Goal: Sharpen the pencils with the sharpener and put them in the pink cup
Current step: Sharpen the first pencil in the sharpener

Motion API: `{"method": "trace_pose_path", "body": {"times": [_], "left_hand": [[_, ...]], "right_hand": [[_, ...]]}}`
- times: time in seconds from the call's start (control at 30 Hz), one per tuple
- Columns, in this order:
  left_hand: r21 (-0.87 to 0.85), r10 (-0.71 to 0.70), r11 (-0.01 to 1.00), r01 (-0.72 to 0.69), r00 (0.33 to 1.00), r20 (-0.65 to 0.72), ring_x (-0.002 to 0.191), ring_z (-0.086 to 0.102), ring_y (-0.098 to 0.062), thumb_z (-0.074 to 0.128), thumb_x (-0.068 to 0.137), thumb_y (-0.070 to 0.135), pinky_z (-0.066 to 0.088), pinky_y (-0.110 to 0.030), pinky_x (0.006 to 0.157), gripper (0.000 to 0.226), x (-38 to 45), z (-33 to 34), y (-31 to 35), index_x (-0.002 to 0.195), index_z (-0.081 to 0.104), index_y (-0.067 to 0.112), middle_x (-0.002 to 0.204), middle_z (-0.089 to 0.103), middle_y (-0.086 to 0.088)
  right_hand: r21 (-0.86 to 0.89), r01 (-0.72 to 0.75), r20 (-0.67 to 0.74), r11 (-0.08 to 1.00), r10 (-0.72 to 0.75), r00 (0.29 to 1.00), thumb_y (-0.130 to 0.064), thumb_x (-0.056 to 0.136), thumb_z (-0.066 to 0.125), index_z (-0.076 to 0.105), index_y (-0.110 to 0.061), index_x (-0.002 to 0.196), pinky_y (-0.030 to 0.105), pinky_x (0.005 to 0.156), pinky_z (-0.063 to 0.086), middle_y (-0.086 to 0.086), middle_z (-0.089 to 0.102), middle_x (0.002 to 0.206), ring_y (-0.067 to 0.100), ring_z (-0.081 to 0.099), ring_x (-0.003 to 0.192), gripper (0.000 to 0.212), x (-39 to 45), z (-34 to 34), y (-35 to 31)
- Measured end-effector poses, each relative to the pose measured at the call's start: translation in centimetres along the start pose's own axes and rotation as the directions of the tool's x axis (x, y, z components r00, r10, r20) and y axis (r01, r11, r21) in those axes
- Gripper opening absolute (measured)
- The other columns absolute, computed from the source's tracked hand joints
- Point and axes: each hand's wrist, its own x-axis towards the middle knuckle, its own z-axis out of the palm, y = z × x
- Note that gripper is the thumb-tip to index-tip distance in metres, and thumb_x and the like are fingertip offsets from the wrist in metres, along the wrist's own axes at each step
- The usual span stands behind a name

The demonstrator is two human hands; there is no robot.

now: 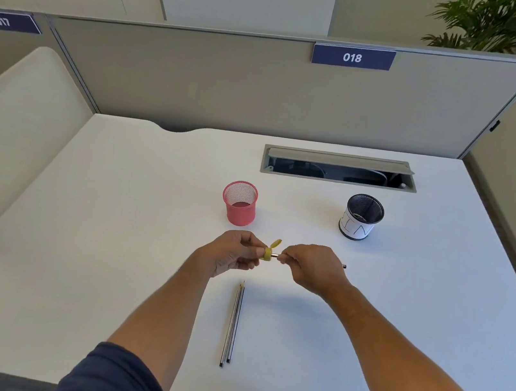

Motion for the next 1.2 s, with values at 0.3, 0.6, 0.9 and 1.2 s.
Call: {"method": "trace_pose_path", "body": {"times": [0.3,0.6,0.9,1.2], "left_hand": [[0.143,0.045,0.989,-0.045,0.999,0.005,0.075,0.071,-0.021,0.086,0.07,0.002,0.059,-0.03,0.079,0.026,0.1,-0.3,-0.4,0.091,0.08,0.016,0.089,0.077,-0.013],[0.118,0.034,0.992,-0.032,0.999,-0.015,0.074,0.069,-0.021,0.084,0.076,0.003,0.055,-0.034,0.082,0.027,0.1,-0.2,-0.2,0.101,0.077,0.01,0.087,0.075,-0.009],[-0.031,-0.017,0.999,0.014,0.996,-0.082,0.064,0.061,-0.023,0.079,0.087,0.022,0.055,-0.029,0.065,0.018,0.0,0.1,0.2,0.09,0.071,0.006,0.077,0.068,-0.016],[-0.094,-0.079,0.993,0.07,0.992,-0.097,0.043,0.038,-0.014,0.07,0.096,0.032,0.039,-0.027,0.056,0.026,0.1,0.5,0.4,0.085,0.066,0.008,0.062,0.055,-0.011]], "right_hand": [[0.483,-0.412,0.475,0.773,0.164,0.865,-0.039,0.099,0.058,0.076,-0.026,0.072,0.025,0.057,0.039,-0.007,0.058,0.06,0.007,0.049,0.055,0.035,0.9,-1.1,0.4],[0.56,-0.433,0.539,0.707,0.086,0.838,-0.039,0.097,0.061,0.07,-0.025,0.095,0.025,0.063,0.042,-0.007,0.059,0.068,0.01,0.052,0.062,0.017,1.1,-1.7,0.8],[0.116,0.09,-0.133,0.989,-0.074,0.988,-0.027,0.094,0.069,0.072,-0.021,0.097,0.029,0.057,0.045,-0.006,0.07,0.085,0.021,0.063,0.075,0.008,0.2,-0.4,0.4],[-0.082,0.182,-0.341,0.98,-0.199,0.919,-0.021,0.088,0.076,0.074,-0.015,0.085,0.028,0.041,0.037,0.0,0.062,0.065,0.027,0.057,0.052,0.007,-0.4,0.5,-0.1]]}}
